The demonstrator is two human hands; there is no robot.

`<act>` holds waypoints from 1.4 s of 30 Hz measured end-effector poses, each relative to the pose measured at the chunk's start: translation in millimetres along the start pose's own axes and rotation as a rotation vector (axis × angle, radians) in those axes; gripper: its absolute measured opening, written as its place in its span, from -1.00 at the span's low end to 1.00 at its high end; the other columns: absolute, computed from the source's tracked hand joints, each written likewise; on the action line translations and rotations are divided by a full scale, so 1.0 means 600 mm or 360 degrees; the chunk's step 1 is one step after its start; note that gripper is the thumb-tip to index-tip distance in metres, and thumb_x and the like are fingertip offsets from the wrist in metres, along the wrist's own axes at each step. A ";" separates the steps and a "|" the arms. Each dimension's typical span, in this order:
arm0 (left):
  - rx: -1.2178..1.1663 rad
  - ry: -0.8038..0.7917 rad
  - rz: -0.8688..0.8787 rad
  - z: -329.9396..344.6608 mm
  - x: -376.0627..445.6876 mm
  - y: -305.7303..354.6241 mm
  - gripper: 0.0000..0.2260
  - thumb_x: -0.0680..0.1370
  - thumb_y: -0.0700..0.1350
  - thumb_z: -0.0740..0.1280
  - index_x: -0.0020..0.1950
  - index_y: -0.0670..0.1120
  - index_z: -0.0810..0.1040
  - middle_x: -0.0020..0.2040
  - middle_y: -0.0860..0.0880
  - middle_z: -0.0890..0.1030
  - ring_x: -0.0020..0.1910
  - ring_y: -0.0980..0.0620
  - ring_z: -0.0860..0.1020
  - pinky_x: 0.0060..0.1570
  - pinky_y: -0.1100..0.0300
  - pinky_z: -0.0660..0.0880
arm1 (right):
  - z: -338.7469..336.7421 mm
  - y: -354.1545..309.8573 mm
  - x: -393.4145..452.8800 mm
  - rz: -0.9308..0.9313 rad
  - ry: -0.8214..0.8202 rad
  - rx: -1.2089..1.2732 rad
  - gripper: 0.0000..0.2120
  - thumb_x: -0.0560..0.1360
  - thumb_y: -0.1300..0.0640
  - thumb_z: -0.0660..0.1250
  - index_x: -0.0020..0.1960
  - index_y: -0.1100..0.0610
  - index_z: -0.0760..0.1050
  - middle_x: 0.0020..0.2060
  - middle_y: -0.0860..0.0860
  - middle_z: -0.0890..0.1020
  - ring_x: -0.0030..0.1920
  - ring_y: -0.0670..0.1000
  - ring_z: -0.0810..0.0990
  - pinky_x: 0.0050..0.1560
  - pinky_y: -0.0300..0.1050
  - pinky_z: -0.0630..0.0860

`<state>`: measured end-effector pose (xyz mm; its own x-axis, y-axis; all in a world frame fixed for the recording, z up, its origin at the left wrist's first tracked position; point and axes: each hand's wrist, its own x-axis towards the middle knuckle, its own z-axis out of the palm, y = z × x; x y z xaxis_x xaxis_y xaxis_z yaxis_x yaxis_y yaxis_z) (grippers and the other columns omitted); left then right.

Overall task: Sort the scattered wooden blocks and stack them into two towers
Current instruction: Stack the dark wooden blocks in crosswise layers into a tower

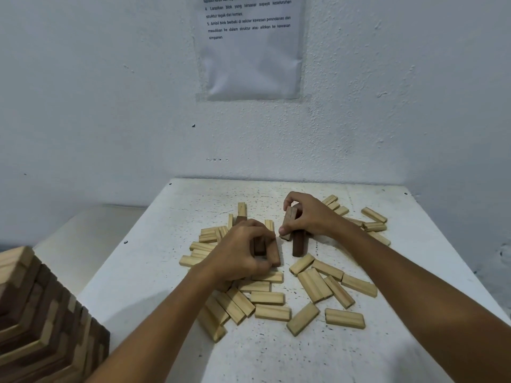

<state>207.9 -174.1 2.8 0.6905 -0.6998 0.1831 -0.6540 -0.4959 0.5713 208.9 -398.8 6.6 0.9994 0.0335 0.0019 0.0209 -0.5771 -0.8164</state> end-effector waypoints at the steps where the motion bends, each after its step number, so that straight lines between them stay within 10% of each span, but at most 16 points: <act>1: -0.0016 0.0009 -0.0006 -0.001 0.000 0.001 -0.47 0.26 0.07 0.47 0.21 -0.02 0.60 0.11 0.09 0.51 0.12 0.15 0.46 0.11 0.16 0.48 | 0.003 0.004 -0.002 -0.0017 0.0054 0.0030 -0.55 0.20 0.15 0.64 -0.06 0.04 0.45 -0.34 0.06 0.62 -0.34 -0.03 0.48 -0.26 -0.10 0.42; 13: -0.0078 0.0194 0.0028 -0.008 -0.016 0.026 -0.54 0.25 0.01 0.44 0.15 -0.01 0.61 0.07 0.09 0.57 0.08 0.13 0.51 0.09 0.08 0.50 | 0.008 -0.013 -0.061 -0.0141 0.0486 0.0472 -0.54 0.20 0.24 0.64 0.02 0.11 0.54 -0.22 0.18 0.66 -0.22 0.13 0.64 -0.27 -0.08 0.61; 26: -0.0099 0.0073 0.0096 -0.011 -0.187 0.082 -0.51 0.27 0.09 0.44 0.14 -0.07 0.63 0.06 0.07 0.57 -0.01 0.18 0.52 -0.09 0.41 0.41 | 0.084 -0.088 -0.262 -0.0160 0.0037 0.0533 -0.54 0.19 0.28 0.64 0.01 0.09 0.55 -0.36 0.01 0.61 -0.31 -0.05 0.54 -0.26 -0.15 0.52; 42: -0.0124 -0.0035 -0.0104 -0.008 -0.335 0.079 -0.57 0.28 -0.03 0.47 0.15 0.01 0.66 0.14 0.06 0.59 0.08 0.07 0.55 0.04 0.24 0.49 | 0.191 -0.119 -0.320 -0.0192 -0.0117 0.0410 -0.57 0.22 0.29 0.62 0.01 0.06 0.57 -0.44 -0.16 0.54 -0.37 -0.16 0.47 -0.35 -0.34 0.39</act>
<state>39.6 -54.2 -3.1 0.7235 -0.6788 0.1259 -0.5809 -0.5000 0.6422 12.3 -270.5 -1.4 0.9854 0.1535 0.0737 0.1226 -0.3392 -0.9327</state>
